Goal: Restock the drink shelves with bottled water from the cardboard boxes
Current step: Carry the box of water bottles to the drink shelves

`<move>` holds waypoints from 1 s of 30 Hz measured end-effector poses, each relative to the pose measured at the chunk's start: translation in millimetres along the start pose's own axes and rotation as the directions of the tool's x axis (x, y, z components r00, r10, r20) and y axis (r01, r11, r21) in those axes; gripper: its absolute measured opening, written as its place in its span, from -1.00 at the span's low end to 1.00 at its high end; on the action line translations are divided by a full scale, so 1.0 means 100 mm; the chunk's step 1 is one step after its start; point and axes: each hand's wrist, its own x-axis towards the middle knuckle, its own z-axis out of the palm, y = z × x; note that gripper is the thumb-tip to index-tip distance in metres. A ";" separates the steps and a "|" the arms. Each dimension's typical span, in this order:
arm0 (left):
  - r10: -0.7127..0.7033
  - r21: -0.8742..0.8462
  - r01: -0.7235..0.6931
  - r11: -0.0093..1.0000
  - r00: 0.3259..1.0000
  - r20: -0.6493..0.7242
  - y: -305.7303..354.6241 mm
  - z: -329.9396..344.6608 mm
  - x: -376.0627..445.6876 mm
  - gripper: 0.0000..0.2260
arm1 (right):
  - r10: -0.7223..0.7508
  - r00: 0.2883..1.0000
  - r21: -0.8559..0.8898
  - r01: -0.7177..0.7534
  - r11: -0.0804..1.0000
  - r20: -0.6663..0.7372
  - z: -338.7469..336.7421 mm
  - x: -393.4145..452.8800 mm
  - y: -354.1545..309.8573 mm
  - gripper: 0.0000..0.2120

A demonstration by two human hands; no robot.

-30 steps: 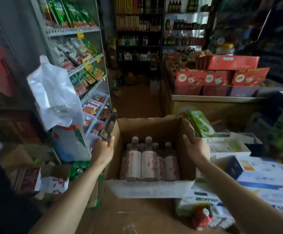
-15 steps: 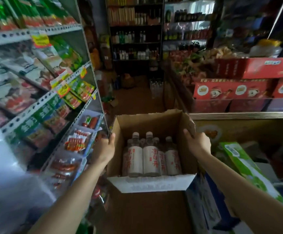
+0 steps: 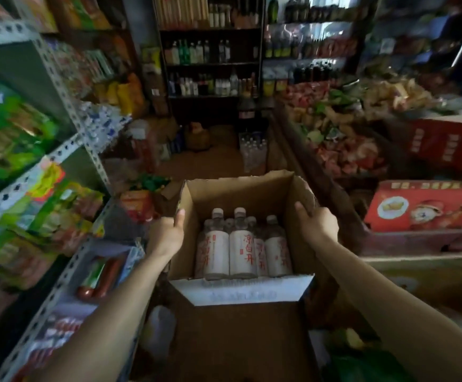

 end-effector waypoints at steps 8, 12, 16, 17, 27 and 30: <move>-0.020 -0.055 0.023 0.998 0.999 0.044 0.35 0.58 2.39 -0.45 | -0.011 1.000 -0.015 0.011 1.000 -0.009 0.78 2.23 -0.93 -0.54; 0.025 -0.048 -0.022 0.999 0.999 0.048 0.50 0.94 3.59 -0.44 | 0.020 1.000 -0.012 -0.020 1.000 -0.019 1.31 3.30 -1.22 -0.53; 0.005 -0.013 -0.004 1.000 0.998 0.067 0.56 1.33 4.92 -0.44 | 0.062 0.998 0.039 -0.062 0.997 0.002 1.85 4.41 -1.63 -0.59; 0.007 -0.008 -0.006 1.000 0.998 0.068 0.59 1.40 5.24 -0.44 | 0.073 0.997 0.047 -0.074 0.996 0.007 1.96 4.66 -1.74 -0.62; -0.020 0.021 0.019 1.000 0.998 0.063 0.85 2.18 7.96 -0.47 | 0.062 0.998 0.051 -0.063 0.997 0.018 3.04 7.15 -2.66 -0.64; -0.098 0.015 0.097 0.995 0.992 0.085 0.86 2.53 8.67 -0.48 | 0.039 0.997 0.035 -0.041 0.999 0.063 3.47 7.96 -2.82 -0.59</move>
